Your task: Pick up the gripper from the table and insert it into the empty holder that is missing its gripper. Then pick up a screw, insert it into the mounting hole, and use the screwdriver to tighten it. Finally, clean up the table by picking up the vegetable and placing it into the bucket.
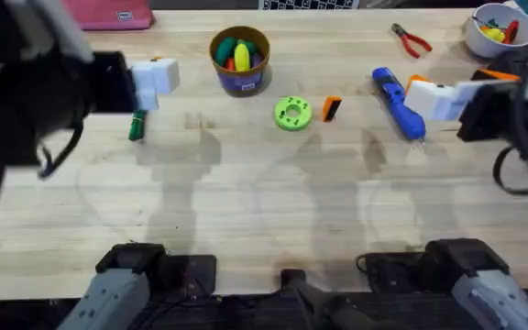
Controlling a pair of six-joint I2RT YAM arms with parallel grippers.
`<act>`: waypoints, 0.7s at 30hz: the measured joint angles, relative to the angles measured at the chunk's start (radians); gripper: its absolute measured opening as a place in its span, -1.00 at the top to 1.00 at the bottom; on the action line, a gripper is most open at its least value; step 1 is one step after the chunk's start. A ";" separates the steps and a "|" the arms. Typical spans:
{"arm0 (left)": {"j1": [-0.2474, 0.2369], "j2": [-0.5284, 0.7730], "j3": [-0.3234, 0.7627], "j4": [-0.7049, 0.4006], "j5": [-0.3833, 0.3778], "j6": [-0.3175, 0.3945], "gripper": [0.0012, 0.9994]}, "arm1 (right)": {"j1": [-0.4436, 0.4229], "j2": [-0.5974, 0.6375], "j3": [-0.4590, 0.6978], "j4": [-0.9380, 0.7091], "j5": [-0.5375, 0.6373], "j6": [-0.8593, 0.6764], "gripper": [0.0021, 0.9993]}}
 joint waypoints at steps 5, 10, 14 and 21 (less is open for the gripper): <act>0.000 0.234 0.143 -0.155 0.000 0.003 -0.97 | 0.000 0.238 0.167 -0.188 0.000 0.000 -0.99; 0.000 0.391 0.207 -0.223 0.000 0.003 -0.97 | 0.000 0.407 0.262 -0.301 0.000 0.000 -0.99; 0.000 0.469 0.209 -0.237 0.000 0.003 -0.97 | 0.000 0.475 0.272 -0.320 0.000 0.000 -0.99; 0.026 0.513 0.222 -0.248 0.001 0.031 -0.97 | 0.000 0.506 0.273 -0.321 0.000 0.000 -0.99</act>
